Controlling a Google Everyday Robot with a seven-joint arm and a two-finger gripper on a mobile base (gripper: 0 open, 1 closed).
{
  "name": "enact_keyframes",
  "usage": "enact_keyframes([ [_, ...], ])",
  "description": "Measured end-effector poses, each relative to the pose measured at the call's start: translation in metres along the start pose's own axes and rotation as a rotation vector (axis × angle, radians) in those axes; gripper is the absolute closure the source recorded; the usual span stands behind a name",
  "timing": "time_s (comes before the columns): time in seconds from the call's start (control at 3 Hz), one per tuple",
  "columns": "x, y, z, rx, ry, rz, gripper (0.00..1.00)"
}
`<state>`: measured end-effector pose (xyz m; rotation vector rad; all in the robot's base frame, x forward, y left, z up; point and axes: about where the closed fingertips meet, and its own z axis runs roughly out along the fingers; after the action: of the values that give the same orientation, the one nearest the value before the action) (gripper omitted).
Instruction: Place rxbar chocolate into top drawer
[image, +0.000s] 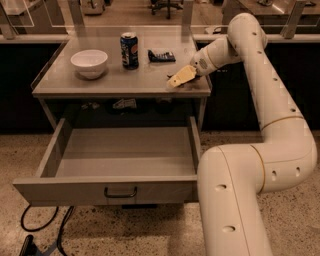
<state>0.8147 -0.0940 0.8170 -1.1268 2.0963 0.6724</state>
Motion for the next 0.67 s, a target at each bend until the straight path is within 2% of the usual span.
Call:
enact_keyframes([
  [0.67,-0.0001,0.0000,-0.0002,0.000,0.000,0.000,0.66],
])
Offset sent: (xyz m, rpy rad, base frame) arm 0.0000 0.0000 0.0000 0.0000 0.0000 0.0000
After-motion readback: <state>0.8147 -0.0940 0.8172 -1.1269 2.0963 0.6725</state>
